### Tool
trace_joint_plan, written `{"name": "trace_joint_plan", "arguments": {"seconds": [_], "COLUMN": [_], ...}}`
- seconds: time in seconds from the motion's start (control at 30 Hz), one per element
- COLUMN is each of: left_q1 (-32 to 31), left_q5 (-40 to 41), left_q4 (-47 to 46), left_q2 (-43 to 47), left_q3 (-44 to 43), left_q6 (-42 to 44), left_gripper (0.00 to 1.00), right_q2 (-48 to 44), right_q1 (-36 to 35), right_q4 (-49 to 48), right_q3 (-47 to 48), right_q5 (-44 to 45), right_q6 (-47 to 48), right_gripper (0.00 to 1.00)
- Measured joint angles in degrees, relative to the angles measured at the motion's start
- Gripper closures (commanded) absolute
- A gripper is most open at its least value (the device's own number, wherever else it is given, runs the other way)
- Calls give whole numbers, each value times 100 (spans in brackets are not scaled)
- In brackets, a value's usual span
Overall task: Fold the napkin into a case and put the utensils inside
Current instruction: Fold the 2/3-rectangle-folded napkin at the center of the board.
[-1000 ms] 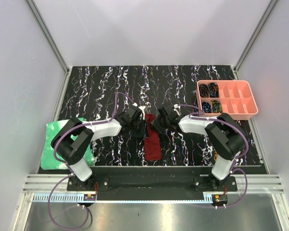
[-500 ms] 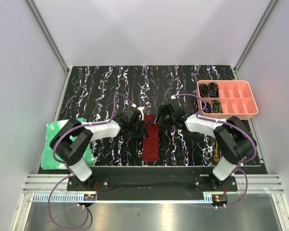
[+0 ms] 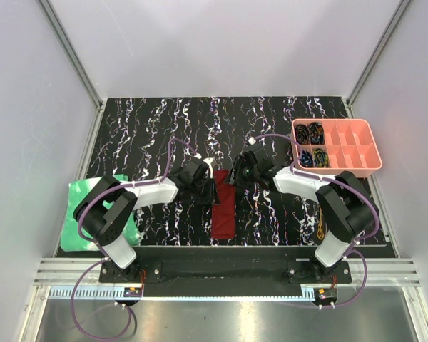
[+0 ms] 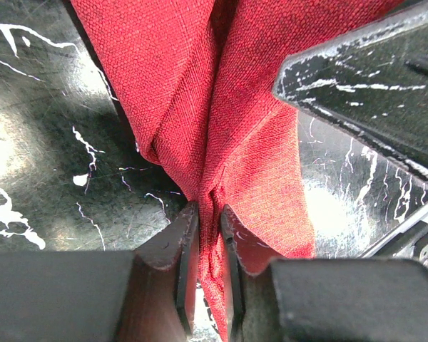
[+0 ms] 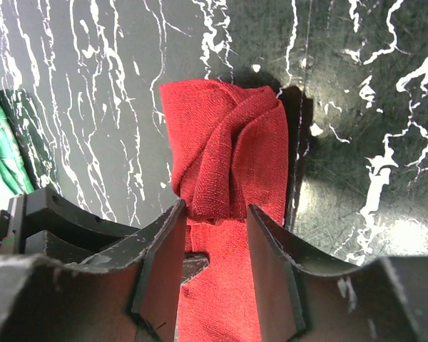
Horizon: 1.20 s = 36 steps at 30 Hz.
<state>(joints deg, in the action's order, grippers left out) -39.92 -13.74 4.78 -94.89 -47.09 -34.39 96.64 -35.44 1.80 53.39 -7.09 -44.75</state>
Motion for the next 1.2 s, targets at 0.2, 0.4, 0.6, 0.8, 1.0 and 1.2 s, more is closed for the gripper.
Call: {"name": "trace_joint_plan", "arguments": {"seconds": [0.2, 0.4, 0.6, 0.8, 1.0, 1.2], "left_q1": [0, 0, 0, 0, 0, 9], "left_q5": [-17, -20, -22, -22, -24, 227], "left_q4": [-2, -33, -33, -35, -26, 400], "left_q2": [0, 0, 0, 0, 7, 708], "left_q3": [4, 42, 44, 44, 46, 96], "left_q6": [-13, -15, -20, -22, -57, -223], "left_gripper": [83, 83, 83, 84, 57, 45], "right_q2": [0, -2, -4, -11, -11, -9], "right_q1": [4, 9, 9, 11, 26, 39], "right_q4": [-7, -2, -9, -7, -17, -20], "right_q3": [50, 59, 66, 81, 109, 109], "right_q5": [26, 42, 52, 39, 35, -52], "right_q6": [103, 229, 319, 382, 455, 476], "right_gripper": [73, 67, 63, 64, 98, 100]}}
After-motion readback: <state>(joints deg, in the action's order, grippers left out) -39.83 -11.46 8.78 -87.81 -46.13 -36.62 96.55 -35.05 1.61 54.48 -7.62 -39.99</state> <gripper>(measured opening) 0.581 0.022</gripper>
